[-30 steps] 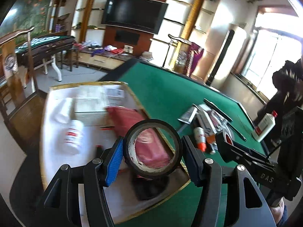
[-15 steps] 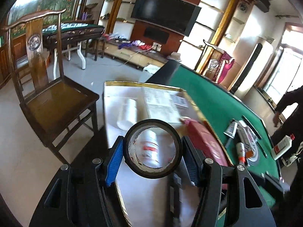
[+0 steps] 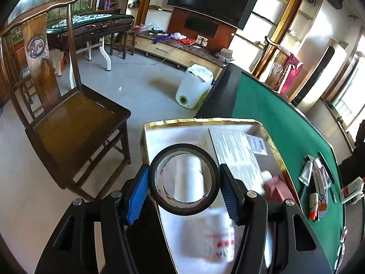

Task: Organize objects
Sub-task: 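Carry both tape rolls over the white tray and release them inside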

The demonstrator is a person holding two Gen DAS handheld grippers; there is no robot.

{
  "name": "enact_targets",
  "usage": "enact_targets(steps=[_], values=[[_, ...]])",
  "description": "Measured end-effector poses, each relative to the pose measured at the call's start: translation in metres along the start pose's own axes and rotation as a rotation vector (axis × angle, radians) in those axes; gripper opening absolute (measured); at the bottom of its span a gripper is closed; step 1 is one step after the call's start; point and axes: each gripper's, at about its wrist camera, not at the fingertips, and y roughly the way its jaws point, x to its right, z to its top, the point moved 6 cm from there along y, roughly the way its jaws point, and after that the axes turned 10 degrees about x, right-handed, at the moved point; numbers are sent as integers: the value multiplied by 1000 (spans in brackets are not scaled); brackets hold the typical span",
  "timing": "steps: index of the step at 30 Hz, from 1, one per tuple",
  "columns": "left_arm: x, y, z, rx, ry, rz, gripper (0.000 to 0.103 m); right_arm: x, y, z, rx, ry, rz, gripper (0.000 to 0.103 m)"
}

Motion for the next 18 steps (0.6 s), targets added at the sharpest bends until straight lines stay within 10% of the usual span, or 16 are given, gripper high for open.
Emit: enact_targets(steps=[18], values=[[14, 14, 17, -64, -2, -76, 55, -1, 22, -5, -48, 60, -5, 62]])
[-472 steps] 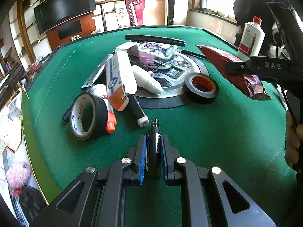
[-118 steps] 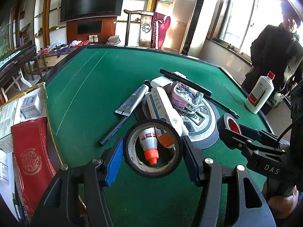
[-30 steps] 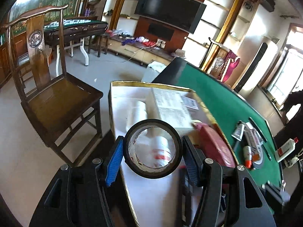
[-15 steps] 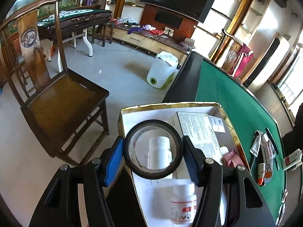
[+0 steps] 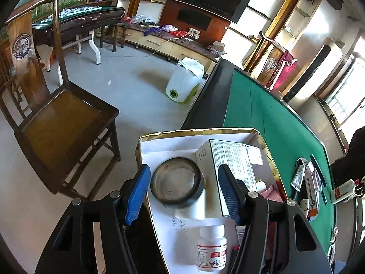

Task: Organize objects
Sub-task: 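Carry both tape rolls over the white tray and release them inside, then move both open tools back over the cluttered table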

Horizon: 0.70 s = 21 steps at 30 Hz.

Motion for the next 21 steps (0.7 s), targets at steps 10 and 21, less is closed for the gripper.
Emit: enact_targets(steps=[10, 21], values=[[7, 0, -5, -10, 8, -15, 55, 7, 8, 4, -19, 34, -1, 62], [10, -16, -6, 11, 15, -3, 55, 1, -5, 10, 11, 34, 17, 65]])
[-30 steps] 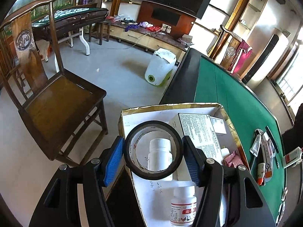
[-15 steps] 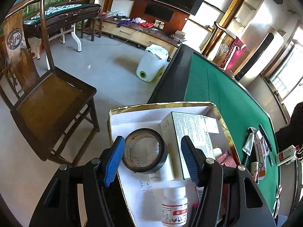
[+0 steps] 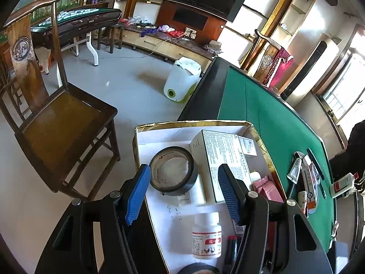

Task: Organize objects
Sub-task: 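Move both open tools back over the cluttered table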

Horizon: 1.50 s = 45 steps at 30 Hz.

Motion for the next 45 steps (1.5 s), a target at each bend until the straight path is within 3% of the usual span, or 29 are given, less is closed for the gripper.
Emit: enact_targets(steps=[10, 14, 19, 24, 28, 33, 38, 45], values=[[40, -17, -7, 11, 53, -3, 55, 6, -45, -1, 56, 24, 38, 66], [64, -20, -11, 5, 97, 1, 55, 5, -70, -12, 76, 24, 40, 72], [99, -21, -17, -10, 162, 2, 55, 33, -96, -9, 101, 36, 74, 72], [158, -11, -31, -51, 287, -28, 55, 94, -144, -11, 164, 48, -12, 72], [223, 16, -47, -92, 427, -35, 55, 167, -188, -19, 221, 103, -135, 72], [296, 78, -64, -162, 578, -19, 55, 264, -247, -35, 306, 235, -293, 72], [330, 129, -63, -185, 663, 44, 55, 309, -280, -45, 349, 349, -308, 72], [336, 172, -51, -214, 645, 60, 55, 318, -286, -48, 349, 415, -242, 72]])
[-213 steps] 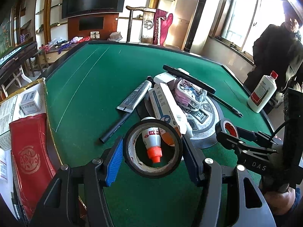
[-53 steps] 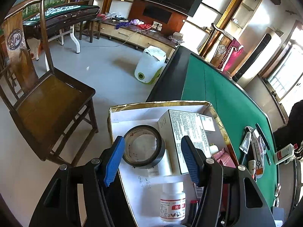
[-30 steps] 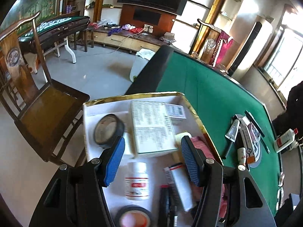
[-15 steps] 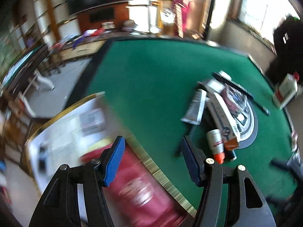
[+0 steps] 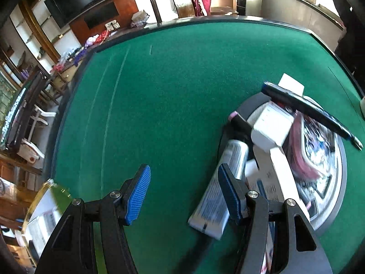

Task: Organize objects
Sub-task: 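Move both open tools back over the cluttered table, then grasp the silver-blue tube with the left tool while the right tool grasps a black pen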

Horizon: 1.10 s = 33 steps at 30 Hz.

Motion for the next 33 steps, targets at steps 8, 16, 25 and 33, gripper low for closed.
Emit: enact_targets(steps=[8, 16, 25, 33], values=[[4, -6, 9, 11, -30, -72, 55, 8, 1, 0, -4, 43, 11, 72], [31, -7, -5, -29, 78, -172, 44, 10, 4, -3, -10, 51, 7, 72], [33, -3, -7, -31, 32, -109, 22, 19, 1, 0, 8, 55, -27, 72], [21, -45, -44, -19, -95, -155, 22, 37, -10, 13, 49, 71, -77, 72]])
